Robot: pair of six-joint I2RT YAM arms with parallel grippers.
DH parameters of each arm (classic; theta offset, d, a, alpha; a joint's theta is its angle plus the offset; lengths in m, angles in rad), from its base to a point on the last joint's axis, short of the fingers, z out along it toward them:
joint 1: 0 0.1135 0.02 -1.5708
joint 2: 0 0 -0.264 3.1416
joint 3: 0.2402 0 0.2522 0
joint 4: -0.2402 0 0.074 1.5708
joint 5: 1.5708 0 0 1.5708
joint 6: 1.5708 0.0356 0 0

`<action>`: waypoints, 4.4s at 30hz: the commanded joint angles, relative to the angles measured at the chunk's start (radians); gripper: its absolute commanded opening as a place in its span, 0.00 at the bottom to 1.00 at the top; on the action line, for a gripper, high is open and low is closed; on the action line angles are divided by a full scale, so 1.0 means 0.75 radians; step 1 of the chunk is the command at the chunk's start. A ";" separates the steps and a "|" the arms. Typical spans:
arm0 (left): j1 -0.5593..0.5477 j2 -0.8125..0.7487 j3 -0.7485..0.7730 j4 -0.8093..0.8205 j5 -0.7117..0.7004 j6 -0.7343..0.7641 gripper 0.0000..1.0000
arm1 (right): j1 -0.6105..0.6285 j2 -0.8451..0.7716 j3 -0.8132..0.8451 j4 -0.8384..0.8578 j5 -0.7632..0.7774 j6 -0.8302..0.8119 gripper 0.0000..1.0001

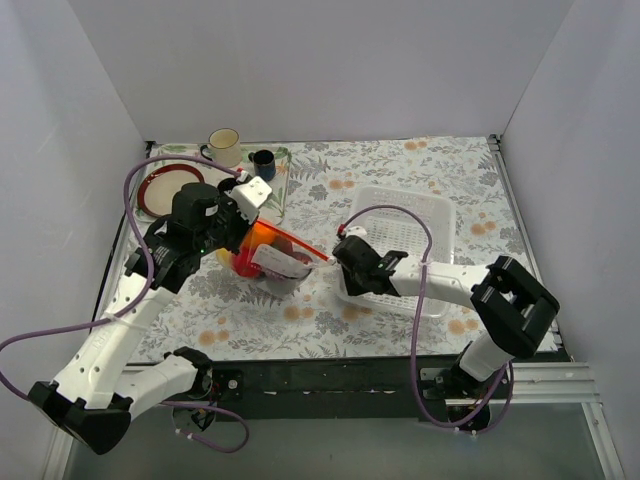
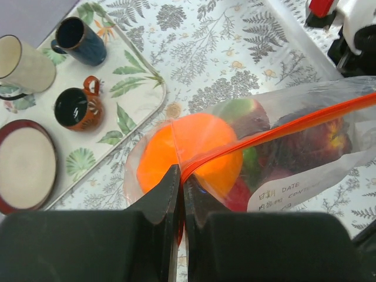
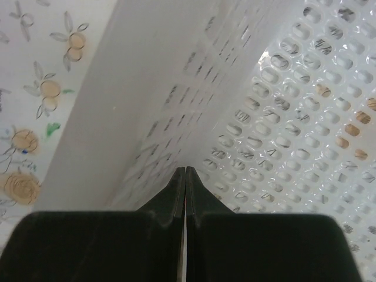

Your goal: Open the zip-top bag and remove the fake food

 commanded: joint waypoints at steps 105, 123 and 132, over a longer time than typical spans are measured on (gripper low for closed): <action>0.017 -0.225 -0.268 0.015 0.256 -0.113 0.65 | 0.165 -0.675 -0.260 1.119 -0.778 -0.977 0.01; 0.013 0.121 0.088 -0.361 0.886 0.277 0.83 | 0.166 -0.567 -0.109 1.017 -0.939 -0.940 0.01; 0.013 0.088 0.078 -0.449 0.890 0.551 0.84 | 0.168 -0.557 -0.080 0.980 -0.968 -0.944 0.01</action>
